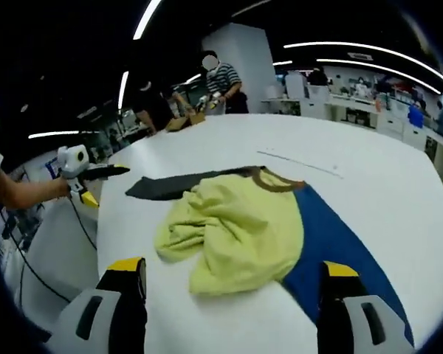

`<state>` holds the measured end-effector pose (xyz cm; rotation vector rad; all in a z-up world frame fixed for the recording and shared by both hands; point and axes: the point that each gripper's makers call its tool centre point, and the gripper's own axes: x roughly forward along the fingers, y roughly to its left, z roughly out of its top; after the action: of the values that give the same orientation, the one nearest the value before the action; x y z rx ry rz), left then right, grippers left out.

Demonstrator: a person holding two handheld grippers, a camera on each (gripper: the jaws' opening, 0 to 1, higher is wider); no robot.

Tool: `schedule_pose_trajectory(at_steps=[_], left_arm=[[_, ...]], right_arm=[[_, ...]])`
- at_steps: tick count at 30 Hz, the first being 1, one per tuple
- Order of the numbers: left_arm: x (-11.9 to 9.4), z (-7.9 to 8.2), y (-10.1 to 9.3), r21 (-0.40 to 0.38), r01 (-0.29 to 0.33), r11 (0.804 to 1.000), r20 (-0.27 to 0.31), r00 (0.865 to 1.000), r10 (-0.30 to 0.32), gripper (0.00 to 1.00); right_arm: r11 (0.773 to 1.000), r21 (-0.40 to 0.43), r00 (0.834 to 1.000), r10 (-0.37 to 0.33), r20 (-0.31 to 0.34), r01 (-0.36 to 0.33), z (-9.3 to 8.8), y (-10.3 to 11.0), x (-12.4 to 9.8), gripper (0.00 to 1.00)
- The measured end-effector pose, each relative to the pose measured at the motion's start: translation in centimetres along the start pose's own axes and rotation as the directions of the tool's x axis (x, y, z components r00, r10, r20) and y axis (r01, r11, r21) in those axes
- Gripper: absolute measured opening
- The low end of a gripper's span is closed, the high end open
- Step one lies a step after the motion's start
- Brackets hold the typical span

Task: Fold the garment on the visible template until the final outline fits inside the template.

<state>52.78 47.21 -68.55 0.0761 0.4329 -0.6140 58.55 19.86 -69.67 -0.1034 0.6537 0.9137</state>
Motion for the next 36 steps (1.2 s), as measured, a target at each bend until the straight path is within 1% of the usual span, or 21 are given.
schedule_pose_trajectory(at_steps=[1,3,4,6,8,10,13,16,18,22,23,27,30,34,36], left_arm=[[0.0,-0.1,-0.3,0.003,0.005,1.000,0.001,1.000,-0.005,0.98],[0.0,-0.2,-0.8,0.010,0.017,1.000,-0.003,1.000,-0.017,0.97],[-0.1,-0.2,-1.2,0.013,0.020,1.000,-0.006,1.000,-0.020,0.97],[-0.2,-0.3,-1.7,0.011,0.032,0.999,-0.011,0.999,-0.032,0.97],[-0.3,-0.3,-2.2,0.003,0.043,0.999,-0.007,0.999,-0.043,0.97],[-0.4,-0.3,-2.7,0.002,0.050,0.999,-0.006,0.999,-0.050,0.96],[-0.6,-0.3,-3.2,0.009,0.058,0.998,-0.009,0.998,-0.058,0.96],[-0.7,-0.3,-3.4,0.011,0.063,0.998,-0.008,0.998,-0.063,0.95],[-0.8,-0.3,-3.5,0.008,0.070,0.997,-0.009,0.997,-0.070,0.94],[-0.8,-0.6,-3.9,0.019,0.083,0.996,-0.022,0.996,-0.082,0.93],[-0.8,-0.6,-4.0,0.022,0.089,0.996,-0.025,0.996,-0.089,0.92],[-0.8,-0.8,-4.4,0.037,0.108,0.994,-0.037,0.994,-0.106,0.91],[-0.7,-1.0,-4.6,0.050,0.115,0.992,-0.048,0.992,-0.113,0.90],[-0.6,-1.0,-5.0,0.047,0.135,0.990,-0.048,0.990,-0.133,0.89],[-0.5,-1.1,-5.1,0.051,0.139,0.989,-0.051,0.989,-0.136,0.89]], right_arm=[[0.999,-0.030,1.000,0.017,0.007,-0.016,0.3,0.7,0.5,0.94],[0.998,-0.049,0.999,0.045,0.003,-0.044,0.5,2.0,1.4,0.92],[0.996,-0.058,0.998,0.060,-0.003,-0.060,0.4,2.2,1.8,0.91],[0.991,-0.097,0.995,0.089,-0.042,-0.093,0.0,3.2,2.7,0.88],[0.983,-0.142,0.992,0.102,-0.076,-0.112,-0.4,4.2,3.5,0.88],[0.978,-0.170,0.991,0.106,-0.087,-0.120,-0.6,4.9,4.2,0.86],[0.975,-0.179,0.988,0.118,-0.099,-0.135,-0.8,6.1,5.3,0.82],[0.970,-0.188,0.986,0.138,-0.095,-0.154,-0.7,7.4,6.3,0.77],[0.965,-0.207,0.984,0.145,-0.100,-0.163,-0.9,8.1,7.0,0.72],[0.954,-0.249,0.983,0.142,-0.118,-0.168,-1.5,9.0,8.1,0.60],[0.946,-0.276,0.983,0.142,-0.120,-0.170,-1.6,9.2,8.5,0.57],[0.942,-0.289,0.982,0.141,-0.126,-0.172,-2.0,9.9,9.6,0.44],[0.938,-0.306,0.982,0.126,-0.137,-0.163,-2.3,10.1,10.3,0.36],[0.935,-0.316,0.982,0.118,-0.149,-0.161,-2.7,10.3,11.3,0.30],[0.931,-0.325,0.979,0.115,-0.166,-0.164,-3.0,10.5,11.7,0.28]])
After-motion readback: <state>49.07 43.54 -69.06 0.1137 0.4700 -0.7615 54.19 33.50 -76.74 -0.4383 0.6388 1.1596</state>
